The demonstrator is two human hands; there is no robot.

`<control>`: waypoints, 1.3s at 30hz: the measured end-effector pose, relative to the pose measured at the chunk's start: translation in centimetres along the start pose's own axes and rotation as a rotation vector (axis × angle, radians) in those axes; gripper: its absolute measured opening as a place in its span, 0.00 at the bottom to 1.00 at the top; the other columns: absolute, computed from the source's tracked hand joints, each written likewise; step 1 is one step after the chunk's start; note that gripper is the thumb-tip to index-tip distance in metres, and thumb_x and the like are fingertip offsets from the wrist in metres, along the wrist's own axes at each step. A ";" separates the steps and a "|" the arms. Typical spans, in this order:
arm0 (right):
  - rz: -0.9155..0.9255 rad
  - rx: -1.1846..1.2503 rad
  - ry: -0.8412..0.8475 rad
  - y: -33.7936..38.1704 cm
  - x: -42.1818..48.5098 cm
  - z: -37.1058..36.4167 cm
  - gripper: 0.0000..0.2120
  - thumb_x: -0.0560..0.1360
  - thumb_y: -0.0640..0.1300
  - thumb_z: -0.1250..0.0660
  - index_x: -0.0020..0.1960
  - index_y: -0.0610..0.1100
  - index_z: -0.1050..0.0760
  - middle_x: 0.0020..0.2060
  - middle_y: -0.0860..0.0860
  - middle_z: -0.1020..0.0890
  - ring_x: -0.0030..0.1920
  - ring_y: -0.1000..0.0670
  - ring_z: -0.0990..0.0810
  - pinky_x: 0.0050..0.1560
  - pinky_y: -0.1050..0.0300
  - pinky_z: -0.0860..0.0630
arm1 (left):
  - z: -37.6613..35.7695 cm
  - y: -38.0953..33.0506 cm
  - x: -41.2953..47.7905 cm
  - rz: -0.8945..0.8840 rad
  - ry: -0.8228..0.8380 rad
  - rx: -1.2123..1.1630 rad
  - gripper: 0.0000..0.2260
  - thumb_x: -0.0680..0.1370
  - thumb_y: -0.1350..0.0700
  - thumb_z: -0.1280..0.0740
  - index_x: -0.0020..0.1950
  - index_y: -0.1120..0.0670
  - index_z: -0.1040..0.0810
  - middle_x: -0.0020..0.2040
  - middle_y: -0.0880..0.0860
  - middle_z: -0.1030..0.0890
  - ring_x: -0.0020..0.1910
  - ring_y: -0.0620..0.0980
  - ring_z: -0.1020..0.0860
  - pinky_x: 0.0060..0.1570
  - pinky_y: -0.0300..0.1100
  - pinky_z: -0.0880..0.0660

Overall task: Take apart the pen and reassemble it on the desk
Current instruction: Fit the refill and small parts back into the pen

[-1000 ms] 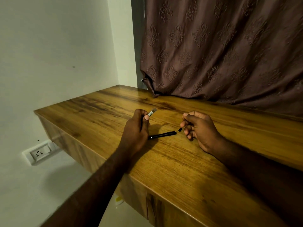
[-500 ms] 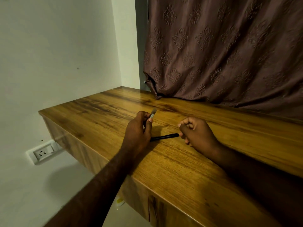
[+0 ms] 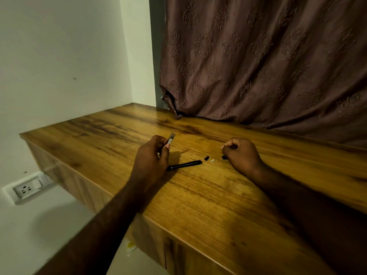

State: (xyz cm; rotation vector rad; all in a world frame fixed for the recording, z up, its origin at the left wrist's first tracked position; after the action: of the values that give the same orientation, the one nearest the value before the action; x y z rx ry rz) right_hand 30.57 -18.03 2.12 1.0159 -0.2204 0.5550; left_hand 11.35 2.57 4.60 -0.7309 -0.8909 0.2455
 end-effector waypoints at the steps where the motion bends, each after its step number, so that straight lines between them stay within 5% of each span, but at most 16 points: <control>1: 0.010 -0.002 0.017 0.2 -0.1 -0.1 0.08 0.72 0.44 0.30 0.35 0.44 0.21 0.30 0.52 0.18 0.30 0.60 0.23 0.30 0.68 0.32 | 0.0 0.1 0.0 -0.002 0.001 0.003 0.04 0.80 0.58 0.36 0.53 0.54 0.22 0.45 0.49 0.19 0.44 0.44 0.22 0.44 0.51 0.21; 6: 0.121 -0.169 0.095 1.8 -1.0 -1.0 0.06 0.69 0.42 0.29 0.33 0.47 0.21 0.32 0.53 0.18 0.35 0.55 0.21 0.36 0.61 0.27 | -0.2 0.1 0.0 -0.011 0.008 0.007 0.03 0.79 0.58 0.36 0.51 0.52 0.23 0.43 0.46 0.21 0.42 0.40 0.22 0.40 0.44 0.23; 10: 0.169 -0.335 0.112 2.7 -1.9 -1.5 0.04 0.66 0.46 0.31 0.33 0.48 0.22 0.30 0.54 0.19 0.35 0.52 0.21 0.37 0.55 0.23 | -0.1 0.4 -0.1 -0.005 0.013 0.004 0.04 0.79 0.58 0.36 0.50 0.49 0.24 0.42 0.42 0.22 0.41 0.34 0.23 0.34 0.27 0.29; 17: 0.135 -0.399 0.126 3.0 -2.3 -1.5 0.05 0.64 0.50 0.32 0.34 0.49 0.22 0.30 0.55 0.19 0.36 0.52 0.20 0.38 0.54 0.21 | -0.2 0.6 0.3 -0.009 0.010 -0.025 0.04 0.79 0.57 0.36 0.52 0.54 0.22 0.42 0.46 0.20 0.42 0.39 0.23 0.39 0.39 0.25; 22: 0.115 -0.403 0.132 2.8 -2.3 -1.5 0.05 0.63 0.51 0.31 0.33 0.50 0.22 0.29 0.57 0.21 0.35 0.54 0.21 0.37 0.57 0.23 | -0.1 0.8 0.4 -0.008 -0.004 -0.043 0.03 0.79 0.57 0.36 0.50 0.50 0.24 0.41 0.41 0.22 0.43 0.33 0.24 0.35 0.28 0.29; 30: 0.116 -0.341 0.103 2.4 -1.9 -1.3 0.11 0.67 0.53 0.33 0.31 0.47 0.25 0.27 0.53 0.21 0.33 0.51 0.22 0.35 0.56 0.27 | -0.1 0.6 0.3 -0.016 0.000 -0.054 0.03 0.79 0.58 0.36 0.50 0.50 0.23 0.40 0.42 0.22 0.42 0.33 0.24 0.34 0.27 0.29; 35: 0.046 -0.133 0.019 1.3 -0.9 -0.2 0.13 0.69 0.45 0.34 0.29 0.40 0.25 0.27 0.45 0.20 0.31 0.48 0.20 0.34 0.53 0.25 | -0.2 0.6 0.3 -0.023 0.015 -0.026 0.03 0.80 0.57 0.36 0.52 0.51 0.23 0.41 0.41 0.22 0.43 0.35 0.23 0.34 0.28 0.29; 39: -0.022 -0.019 -0.034 0.0 0.4 1.4 0.09 0.70 0.42 0.33 0.32 0.42 0.23 0.26 0.49 0.21 0.26 0.53 0.26 0.31 0.62 0.33 | -0.3 0.5 0.3 -0.046 0.014 -0.006 0.04 0.79 0.57 0.36 0.52 0.52 0.23 0.41 0.43 0.21 0.42 0.38 0.23 0.35 0.32 0.28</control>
State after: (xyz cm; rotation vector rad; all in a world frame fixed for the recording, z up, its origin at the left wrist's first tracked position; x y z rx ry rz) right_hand 30.99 -19.07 2.98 1.0087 -0.2442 0.5148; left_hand 11.81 2.95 4.30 -0.7158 -0.8940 0.1967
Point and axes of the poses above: each hand's wrist, its own x-axis towards the middle knuckle, its own z-axis out of the back of the hand, y = z × x, the point moved 10 cm from there along x, towards the middle knuckle
